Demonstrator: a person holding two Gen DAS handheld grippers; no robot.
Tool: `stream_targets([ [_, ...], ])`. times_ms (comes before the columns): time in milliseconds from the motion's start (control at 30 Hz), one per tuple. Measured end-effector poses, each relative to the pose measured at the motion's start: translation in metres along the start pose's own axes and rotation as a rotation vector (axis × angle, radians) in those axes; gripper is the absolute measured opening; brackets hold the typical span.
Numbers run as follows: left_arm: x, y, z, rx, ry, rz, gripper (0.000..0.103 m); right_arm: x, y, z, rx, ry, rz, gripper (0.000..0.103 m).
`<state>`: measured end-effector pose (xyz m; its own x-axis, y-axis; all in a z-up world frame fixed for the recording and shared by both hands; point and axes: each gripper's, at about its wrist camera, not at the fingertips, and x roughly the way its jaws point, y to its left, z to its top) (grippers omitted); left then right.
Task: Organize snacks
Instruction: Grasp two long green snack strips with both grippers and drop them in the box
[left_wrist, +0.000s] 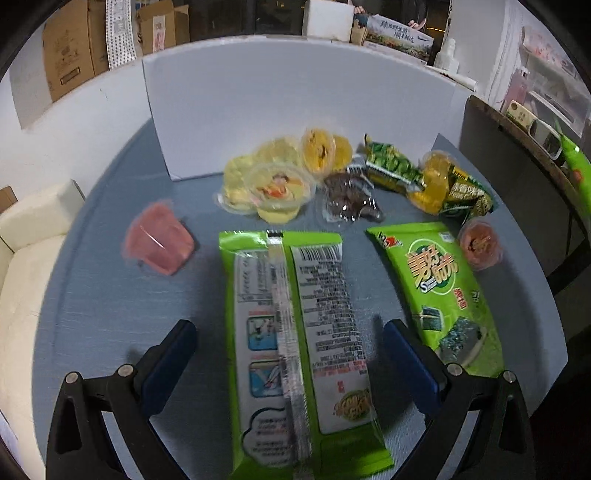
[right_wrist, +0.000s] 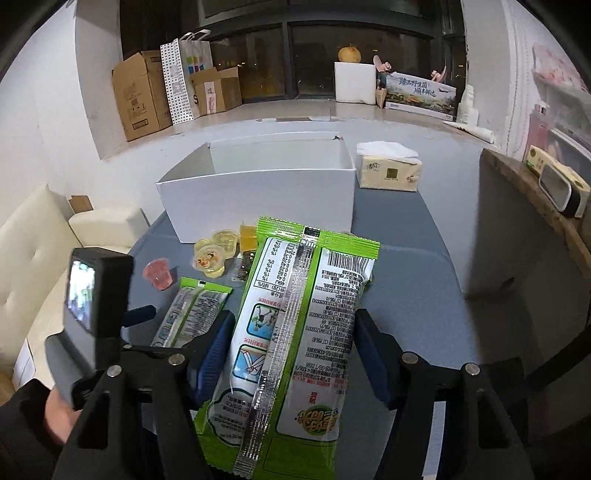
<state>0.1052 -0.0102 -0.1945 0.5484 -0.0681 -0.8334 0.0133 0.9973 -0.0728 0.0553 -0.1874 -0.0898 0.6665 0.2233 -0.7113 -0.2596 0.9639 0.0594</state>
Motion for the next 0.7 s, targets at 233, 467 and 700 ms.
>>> stream_targets([
  [233, -0.003, -0.006, 0.001, 0.028, -0.026, 0.044, 0.070, 0.005, -0.012, -0.002, 0.024, 0.007, 0.006, 0.070],
  [467, -0.029, 0.002, 0.005, -0.007, -0.081, 0.011, 0.064, 0.007, -0.008, 0.000, 0.013, -0.004, 0.022, 0.070],
  [700, -0.083, 0.006, 0.036, -0.006, -0.202, -0.006, 0.064, 0.017, -0.002, 0.022, -0.026, -0.050, 0.056, 0.070],
])
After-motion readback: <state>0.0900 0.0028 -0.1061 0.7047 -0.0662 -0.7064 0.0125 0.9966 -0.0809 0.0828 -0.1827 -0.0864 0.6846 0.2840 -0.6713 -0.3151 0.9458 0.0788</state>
